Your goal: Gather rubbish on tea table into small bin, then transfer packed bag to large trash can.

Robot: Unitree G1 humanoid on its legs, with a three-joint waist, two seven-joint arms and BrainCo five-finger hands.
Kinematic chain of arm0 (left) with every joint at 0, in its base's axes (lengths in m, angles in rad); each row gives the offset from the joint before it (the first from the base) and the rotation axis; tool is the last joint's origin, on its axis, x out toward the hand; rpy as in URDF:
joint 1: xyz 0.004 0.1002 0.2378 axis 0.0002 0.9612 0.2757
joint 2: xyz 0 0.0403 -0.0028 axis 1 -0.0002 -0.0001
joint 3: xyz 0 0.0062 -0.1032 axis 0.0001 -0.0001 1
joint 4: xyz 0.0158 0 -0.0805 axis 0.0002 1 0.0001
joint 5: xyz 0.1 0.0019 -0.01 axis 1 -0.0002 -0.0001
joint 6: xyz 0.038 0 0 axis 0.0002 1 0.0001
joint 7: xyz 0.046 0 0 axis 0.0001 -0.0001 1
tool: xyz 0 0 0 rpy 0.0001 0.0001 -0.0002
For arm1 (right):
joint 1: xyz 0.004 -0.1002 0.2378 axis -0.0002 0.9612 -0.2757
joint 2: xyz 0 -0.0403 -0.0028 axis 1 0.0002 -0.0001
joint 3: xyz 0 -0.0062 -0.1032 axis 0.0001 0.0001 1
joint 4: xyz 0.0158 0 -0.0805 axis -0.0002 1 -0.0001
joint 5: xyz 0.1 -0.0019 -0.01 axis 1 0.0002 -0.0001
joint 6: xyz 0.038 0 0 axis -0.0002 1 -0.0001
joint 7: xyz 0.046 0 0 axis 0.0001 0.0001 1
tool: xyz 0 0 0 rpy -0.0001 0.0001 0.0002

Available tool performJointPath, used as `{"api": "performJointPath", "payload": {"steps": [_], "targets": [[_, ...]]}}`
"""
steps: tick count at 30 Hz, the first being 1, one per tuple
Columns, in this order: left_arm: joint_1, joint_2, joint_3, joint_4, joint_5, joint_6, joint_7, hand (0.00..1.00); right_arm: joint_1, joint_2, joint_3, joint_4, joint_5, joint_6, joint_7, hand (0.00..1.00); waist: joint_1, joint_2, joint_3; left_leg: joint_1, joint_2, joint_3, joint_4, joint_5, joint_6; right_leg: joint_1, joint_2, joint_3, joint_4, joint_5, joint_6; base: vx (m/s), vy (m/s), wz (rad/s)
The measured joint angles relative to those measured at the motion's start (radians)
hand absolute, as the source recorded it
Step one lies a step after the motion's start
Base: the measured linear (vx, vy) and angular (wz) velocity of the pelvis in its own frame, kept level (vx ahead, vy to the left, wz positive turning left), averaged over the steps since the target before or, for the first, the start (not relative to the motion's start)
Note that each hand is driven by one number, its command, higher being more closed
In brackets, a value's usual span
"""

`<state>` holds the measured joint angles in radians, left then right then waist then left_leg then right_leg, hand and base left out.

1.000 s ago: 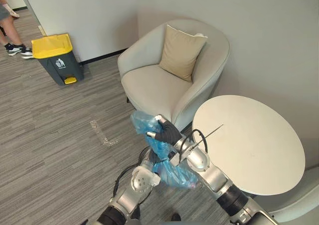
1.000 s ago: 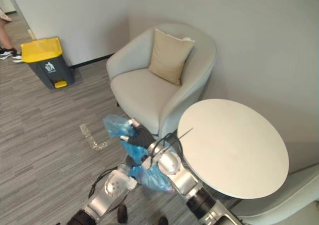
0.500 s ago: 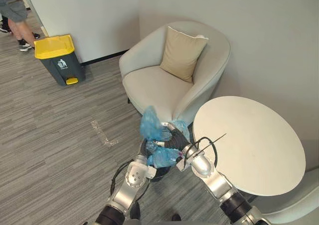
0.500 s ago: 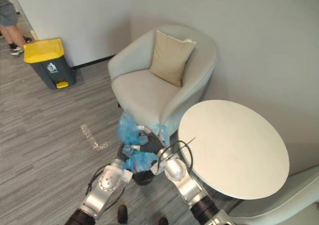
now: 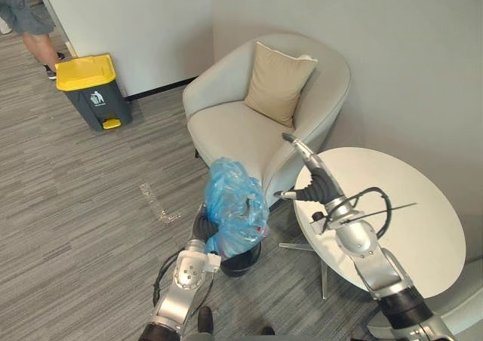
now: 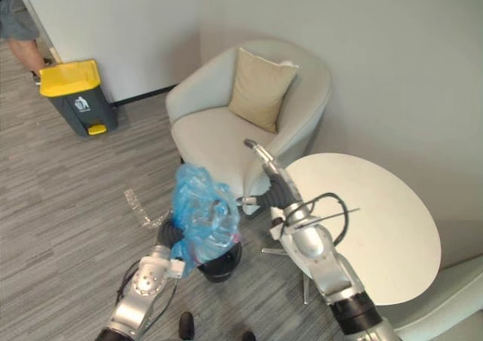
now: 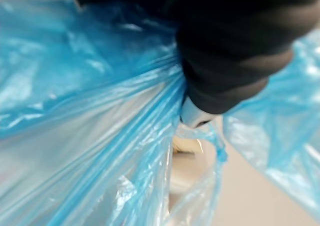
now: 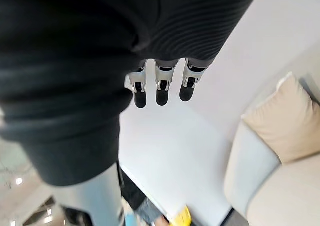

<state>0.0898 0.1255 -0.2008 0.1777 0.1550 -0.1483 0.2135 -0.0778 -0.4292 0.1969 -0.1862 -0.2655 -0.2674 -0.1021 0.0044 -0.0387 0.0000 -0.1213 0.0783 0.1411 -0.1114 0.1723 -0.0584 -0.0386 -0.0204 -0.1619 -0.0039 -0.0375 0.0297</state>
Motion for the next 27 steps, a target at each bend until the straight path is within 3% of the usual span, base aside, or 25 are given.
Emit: {"api": "performJointPath", "payload": {"steps": [2, 6, 12, 20, 27], "targets": [[0.021, -0.002, 0.025, 0.000, 0.000, 0.000, 0.000, 1.00, 0.047, 0.023, -0.040, 0.003, 0.009, -0.003, -0.004, 0.00, 0.000, 0.000, 0.000, 0.000, -0.002, 0.000, 0.000, 0.000, 0.000, 0.000, -0.002, 0.000, 0.000, 0.000, 0.000, 0.00, 0.000, 0.00], [0.073, -0.004, 0.063, 0.002, -0.005, 0.000, -0.001, 1.00, 0.158, 0.156, -0.114, 0.049, 0.036, -0.001, -0.018, 0.00, -0.006, 0.003, 0.002, 0.000, 0.001, 0.000, 0.000, -0.001, 0.000, 0.000, -0.004, -0.001, 0.000, -0.004, -0.001, 0.00, 0.000, 0.00], [0.103, -0.026, 0.112, 0.093, -0.108, 0.000, -0.029, 1.00, 0.231, 0.316, -0.221, 0.398, 0.114, 0.063, -0.002, 0.00, -0.009, 0.015, 0.010, 0.000, -0.002, -0.010, 0.000, -0.021, -0.012, 0.002, -0.009, -0.008, -0.002, -0.011, 0.006, 0.00, 0.004, 0.04], [0.130, -0.030, 0.221, 0.297, -0.161, 0.015, -0.105, 1.00, 0.227, 0.354, -0.326, 0.765, 0.160, 0.114, 0.003, 0.00, -0.006, 0.027, 0.023, 0.029, -0.020, -0.012, 0.000, -0.033, 0.003, 0.037, -0.025, -0.014, -0.002, -0.017, 0.010, 0.07, 0.005, 0.03], [0.129, -0.040, 0.260, 0.438, -0.186, 0.038, -0.110, 1.00, 0.208, 0.365, -0.352, 0.942, 0.228, 0.143, 0.002, 0.00, -0.005, 0.031, 0.046, 0.053, -0.030, -0.009, 0.000, -0.044, 0.009, 0.064, -0.034, -0.014, 0.000, -0.033, 0.013, 0.07, -0.001, 0.00]]}}
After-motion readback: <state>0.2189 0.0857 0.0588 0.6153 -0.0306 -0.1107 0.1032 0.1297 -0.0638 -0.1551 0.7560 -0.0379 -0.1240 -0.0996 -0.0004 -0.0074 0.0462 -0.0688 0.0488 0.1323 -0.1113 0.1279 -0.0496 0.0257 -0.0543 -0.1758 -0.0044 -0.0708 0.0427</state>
